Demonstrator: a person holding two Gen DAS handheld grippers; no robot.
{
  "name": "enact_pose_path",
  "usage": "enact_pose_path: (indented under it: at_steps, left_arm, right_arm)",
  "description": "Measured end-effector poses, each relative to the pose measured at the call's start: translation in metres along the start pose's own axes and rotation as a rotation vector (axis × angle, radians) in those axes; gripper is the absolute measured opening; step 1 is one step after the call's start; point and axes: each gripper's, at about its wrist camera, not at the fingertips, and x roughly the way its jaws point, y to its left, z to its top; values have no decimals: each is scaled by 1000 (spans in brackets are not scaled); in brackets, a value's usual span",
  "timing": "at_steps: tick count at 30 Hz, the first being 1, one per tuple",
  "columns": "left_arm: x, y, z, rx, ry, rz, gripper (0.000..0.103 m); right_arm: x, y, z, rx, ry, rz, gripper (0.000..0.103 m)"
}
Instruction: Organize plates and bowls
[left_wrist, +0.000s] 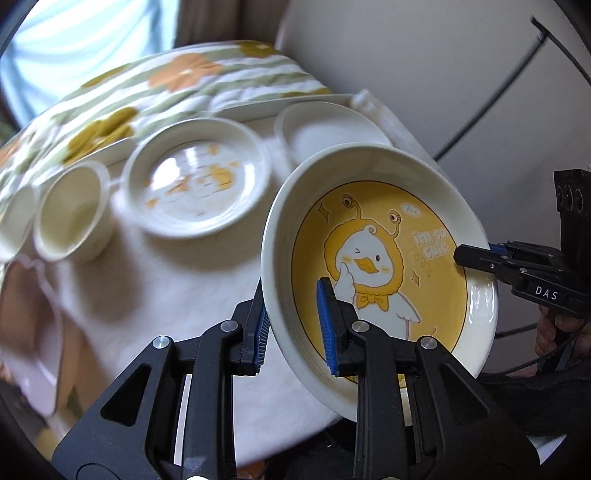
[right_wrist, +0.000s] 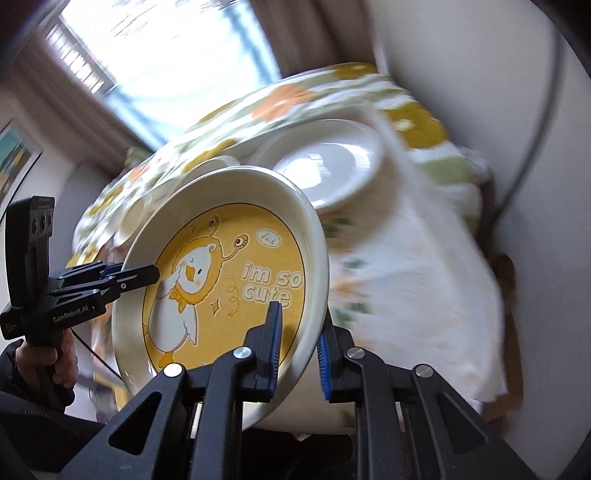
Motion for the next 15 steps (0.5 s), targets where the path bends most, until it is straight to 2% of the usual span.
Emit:
enact_pose_path:
  at_steps: [8, 15]
  left_arm:
    - [-35, 82, -72, -205, 13, 94, 21]
    - [-26, 145, -127, -349, 30, 118, 21]
  right_arm:
    - [65, 80, -4, -130, 135, 117, 16]
    - [128, 139, -25, -225, 224, 156, 16]
